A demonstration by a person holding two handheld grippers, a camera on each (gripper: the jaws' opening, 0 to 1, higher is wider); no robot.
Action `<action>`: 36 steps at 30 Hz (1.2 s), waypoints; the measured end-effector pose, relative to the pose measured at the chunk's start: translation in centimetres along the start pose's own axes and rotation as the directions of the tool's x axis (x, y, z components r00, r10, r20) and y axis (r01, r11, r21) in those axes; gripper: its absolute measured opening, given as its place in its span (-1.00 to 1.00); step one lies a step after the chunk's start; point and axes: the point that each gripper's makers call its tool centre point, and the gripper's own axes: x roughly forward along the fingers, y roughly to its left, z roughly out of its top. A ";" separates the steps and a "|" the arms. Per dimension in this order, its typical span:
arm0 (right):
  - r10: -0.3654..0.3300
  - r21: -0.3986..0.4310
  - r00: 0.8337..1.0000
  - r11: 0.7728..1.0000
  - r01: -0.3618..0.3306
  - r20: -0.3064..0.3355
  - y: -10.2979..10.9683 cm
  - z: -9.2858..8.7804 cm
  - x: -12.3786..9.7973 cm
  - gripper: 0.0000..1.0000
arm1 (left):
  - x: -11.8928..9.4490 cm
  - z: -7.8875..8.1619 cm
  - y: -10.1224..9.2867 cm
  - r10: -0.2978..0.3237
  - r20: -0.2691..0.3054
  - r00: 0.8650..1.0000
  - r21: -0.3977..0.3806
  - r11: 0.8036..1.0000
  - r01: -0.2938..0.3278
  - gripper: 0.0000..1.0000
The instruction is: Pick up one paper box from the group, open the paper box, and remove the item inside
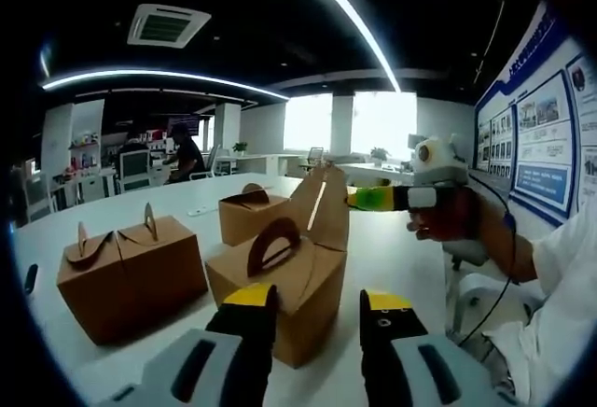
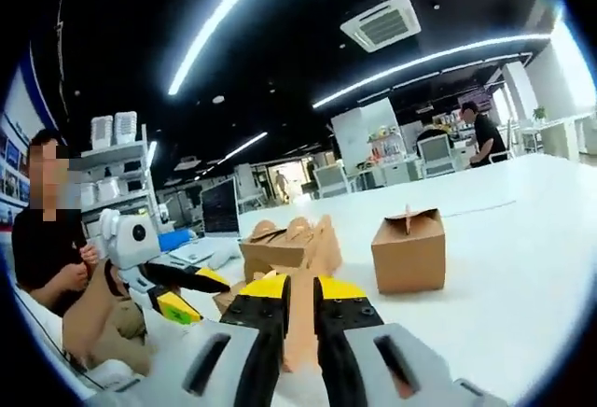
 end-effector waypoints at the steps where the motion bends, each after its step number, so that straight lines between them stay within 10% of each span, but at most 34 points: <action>1: -0.001 -0.002 1.000 1.000 0.001 -0.001 0.0 0.0 0.0 -0.77 | 0.0 0.0 0.0 0.000 0.000 1.000 0.000 1.000 0.000 -0.26; 14: -0.146 -0.281 0.987 0.952 0.121 -0.072 -2.1 -2.2 0.0 -0.64 | 0.0 0.0 -0.1 -0.002 -0.003 1.000 0.003 1.000 0.002 -0.26; 29: -0.264 -0.640 0.964 0.747 0.180 -0.036 -2.4 -1.7 0.4 -0.28 | 0.0 0.1 -0.1 -0.005 0.004 1.000 0.002 1.000 0.005 -0.25; 36: -0.229 -0.640 0.972 0.755 0.139 -0.058 -1.5 -2.0 1.3 -0.36 | 0.0 0.1 -0.1 -0.005 0.007 1.000 0.001 1.000 0.005 -0.25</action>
